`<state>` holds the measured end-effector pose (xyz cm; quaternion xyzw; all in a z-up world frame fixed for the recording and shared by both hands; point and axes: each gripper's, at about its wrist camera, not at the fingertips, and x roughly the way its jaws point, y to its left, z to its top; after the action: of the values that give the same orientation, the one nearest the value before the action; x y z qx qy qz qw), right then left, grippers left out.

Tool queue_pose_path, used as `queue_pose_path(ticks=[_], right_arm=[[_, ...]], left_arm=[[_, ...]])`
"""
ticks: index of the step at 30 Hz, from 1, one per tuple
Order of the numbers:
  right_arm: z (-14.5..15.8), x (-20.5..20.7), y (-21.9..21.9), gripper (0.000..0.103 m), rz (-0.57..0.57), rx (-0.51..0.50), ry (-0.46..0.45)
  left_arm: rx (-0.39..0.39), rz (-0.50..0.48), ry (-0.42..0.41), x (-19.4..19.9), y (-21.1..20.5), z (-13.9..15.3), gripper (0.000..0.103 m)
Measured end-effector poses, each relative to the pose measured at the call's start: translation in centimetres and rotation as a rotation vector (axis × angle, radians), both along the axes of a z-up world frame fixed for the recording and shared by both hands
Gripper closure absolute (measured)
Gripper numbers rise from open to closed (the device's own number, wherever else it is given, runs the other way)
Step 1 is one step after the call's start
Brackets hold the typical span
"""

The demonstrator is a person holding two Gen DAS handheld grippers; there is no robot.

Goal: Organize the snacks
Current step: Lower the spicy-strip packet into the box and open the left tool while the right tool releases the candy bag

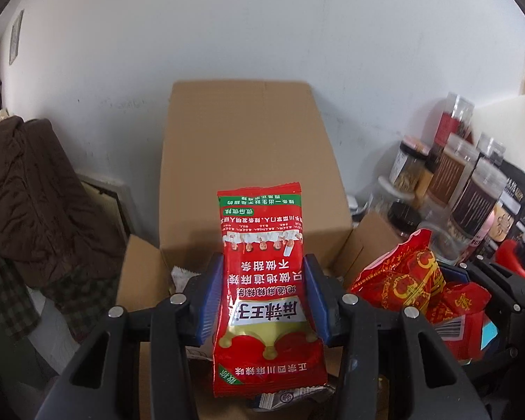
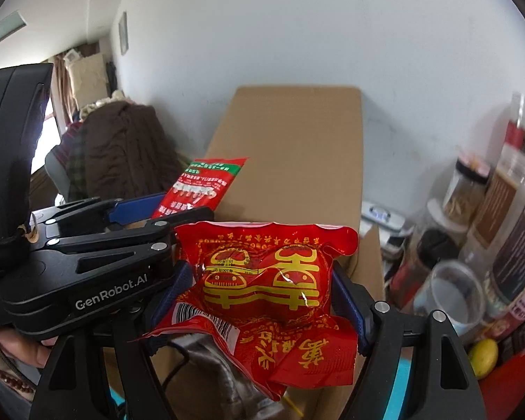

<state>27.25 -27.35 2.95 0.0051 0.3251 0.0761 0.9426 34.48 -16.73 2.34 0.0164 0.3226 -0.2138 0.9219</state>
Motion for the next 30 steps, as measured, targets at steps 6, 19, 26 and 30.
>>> queue_pose_path(ticks=[6, 19, 26, 30], right_arm=[[-1.4, 0.9, -0.4, 0.025, 0.000, 0.001, 0.056], [-3.4, 2.3, -0.6, 0.024, -0.008, 0.027, 0.161], [-3.7, 2.6, -0.2, 0.022, -0.010, -0.012, 0.178], [-3.9, 2.7, -0.4, 0.021, -0.010, -0.023, 0.185]], left_arm=[[0.038, 0.001, 0.033, 0.6, -0.5, -1.2, 0.059], [0.073, 0.012, 0.140, 2.0, -0.8, -3.4, 0.058], [0.114, 0.022, 0.146, 2.0, -1.4, -3.8, 0.058], [0.121, 0.029, 0.164, 2.2, -1.7, -3.9, 0.057]])
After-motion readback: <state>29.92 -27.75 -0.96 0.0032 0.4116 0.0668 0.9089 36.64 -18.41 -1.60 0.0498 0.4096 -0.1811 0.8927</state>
